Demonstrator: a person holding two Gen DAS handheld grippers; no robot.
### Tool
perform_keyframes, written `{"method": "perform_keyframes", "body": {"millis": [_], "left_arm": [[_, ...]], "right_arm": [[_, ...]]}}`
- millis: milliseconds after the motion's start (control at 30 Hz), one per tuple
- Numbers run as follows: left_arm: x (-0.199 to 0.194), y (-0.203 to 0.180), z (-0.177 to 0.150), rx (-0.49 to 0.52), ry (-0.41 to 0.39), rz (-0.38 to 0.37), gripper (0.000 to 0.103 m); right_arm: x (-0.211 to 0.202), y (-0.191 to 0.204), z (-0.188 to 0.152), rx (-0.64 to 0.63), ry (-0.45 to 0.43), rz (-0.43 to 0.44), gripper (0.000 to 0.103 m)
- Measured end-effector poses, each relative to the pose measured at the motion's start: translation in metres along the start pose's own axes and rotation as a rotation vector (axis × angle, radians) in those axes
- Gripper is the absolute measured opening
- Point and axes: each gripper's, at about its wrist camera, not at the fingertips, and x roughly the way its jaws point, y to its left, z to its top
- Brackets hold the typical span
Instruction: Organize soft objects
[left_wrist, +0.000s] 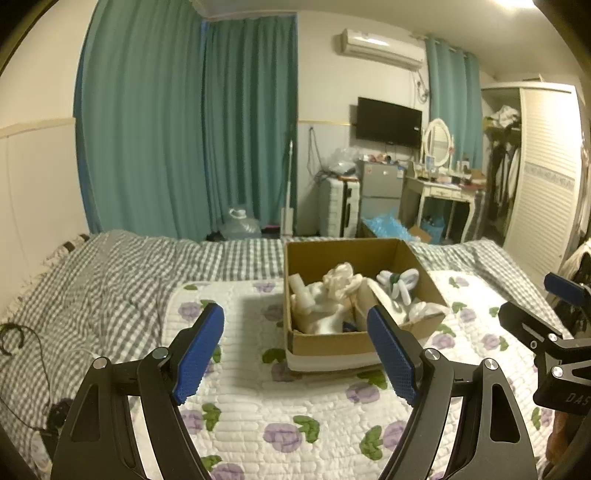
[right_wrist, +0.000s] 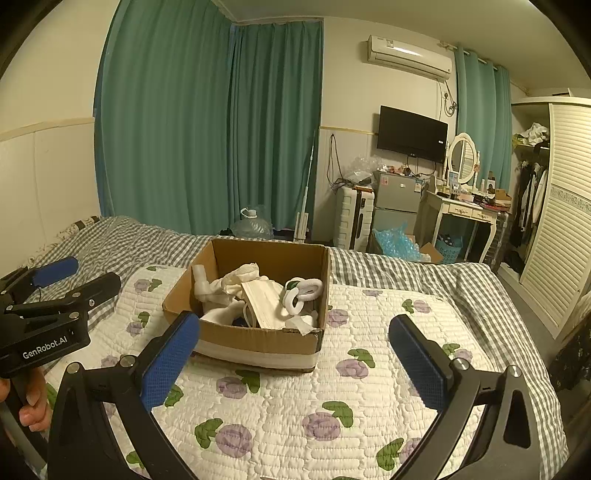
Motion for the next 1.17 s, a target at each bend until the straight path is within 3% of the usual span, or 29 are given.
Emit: {"method": "perform_keyframes", "body": {"millis": [300, 1167], "left_arm": [[0.0044, 0.0055, -0.0015, -0.018, 0.033, 0.004, 0.081], [0.0037, 0.0033, -0.0022, 0.012, 0.023, 0.028, 0.081]], "right_arm": [[0.0005, 0.0001, -0.005, 0.003, 0.002, -0.004, 0.103], [-0.0001, 0.0002, -0.0034, 0.007, 0.007, -0.004, 0.103]]}}
